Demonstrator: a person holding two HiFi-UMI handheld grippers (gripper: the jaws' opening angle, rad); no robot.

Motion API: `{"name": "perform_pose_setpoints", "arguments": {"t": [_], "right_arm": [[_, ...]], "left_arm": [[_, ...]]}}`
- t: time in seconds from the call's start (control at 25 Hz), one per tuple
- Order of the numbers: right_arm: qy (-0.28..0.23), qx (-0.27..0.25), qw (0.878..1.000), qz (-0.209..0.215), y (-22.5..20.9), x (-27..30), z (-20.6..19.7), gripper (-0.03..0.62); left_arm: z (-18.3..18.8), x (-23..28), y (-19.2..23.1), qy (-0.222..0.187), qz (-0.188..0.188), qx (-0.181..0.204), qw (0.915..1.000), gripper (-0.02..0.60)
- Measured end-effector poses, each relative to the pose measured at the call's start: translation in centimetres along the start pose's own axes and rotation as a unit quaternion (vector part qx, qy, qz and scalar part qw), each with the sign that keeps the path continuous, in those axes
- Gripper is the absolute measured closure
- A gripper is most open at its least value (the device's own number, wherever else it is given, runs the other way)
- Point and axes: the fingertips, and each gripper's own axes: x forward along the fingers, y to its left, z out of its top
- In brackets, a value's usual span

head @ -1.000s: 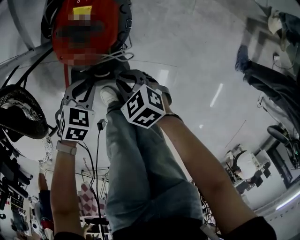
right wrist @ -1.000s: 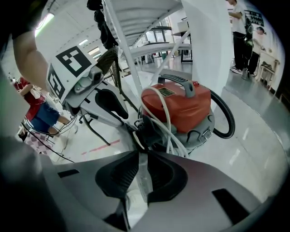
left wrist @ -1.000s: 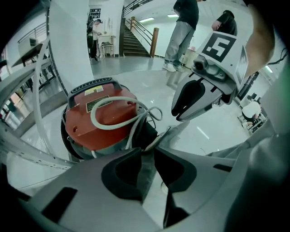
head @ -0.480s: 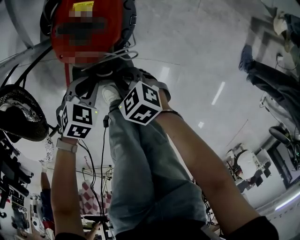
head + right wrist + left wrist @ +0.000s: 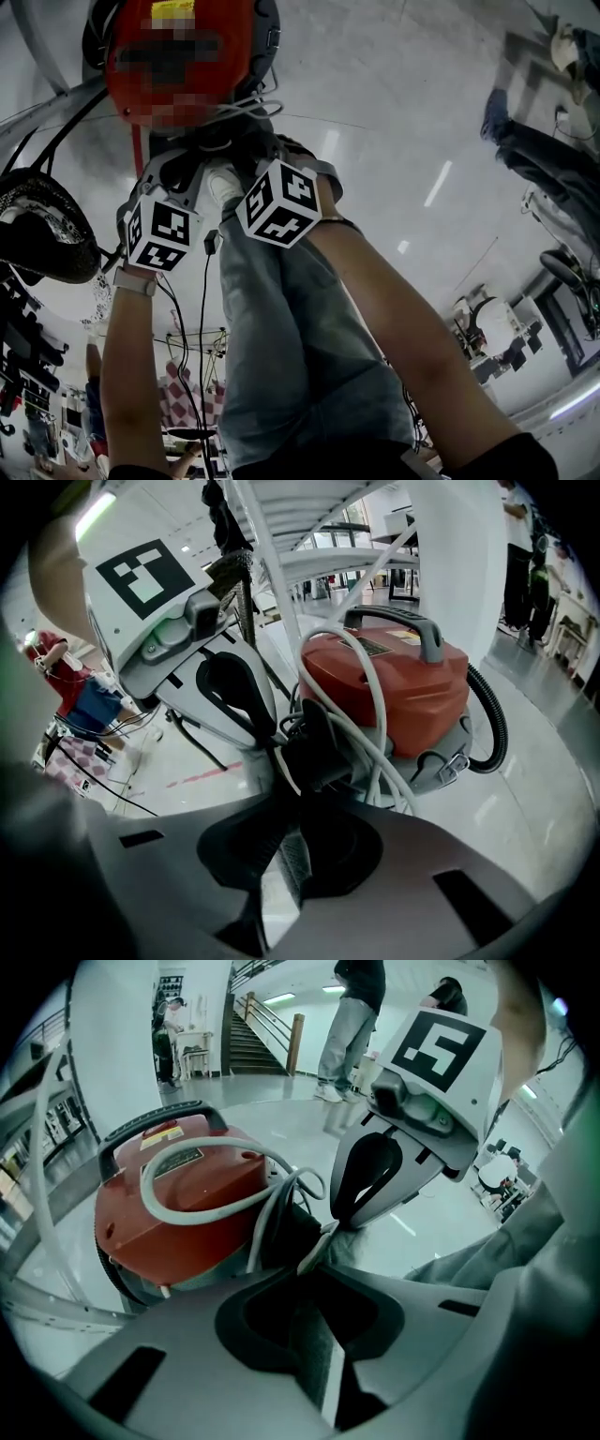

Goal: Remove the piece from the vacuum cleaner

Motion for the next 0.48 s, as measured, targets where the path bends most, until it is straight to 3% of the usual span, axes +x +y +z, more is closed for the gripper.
{"name": "perform_pose_setpoints", "arguments": {"t": [0.12,0.48], "right_arm": [[0.002,0.005,1.0,0.0,-0.26,-0.05,0.12,0.528],[0.007,0.022,1.0,-0.006,0.17,-0.13,0.12,0.539]], "left_arm": [[-0.2,-0.14,-0.28,0.001,-0.009,-0.025,0.9996,0.515],[-0.4,-0.6,-0.31,0.002,-0.008,-0.041,0.9991,0.529]]}}
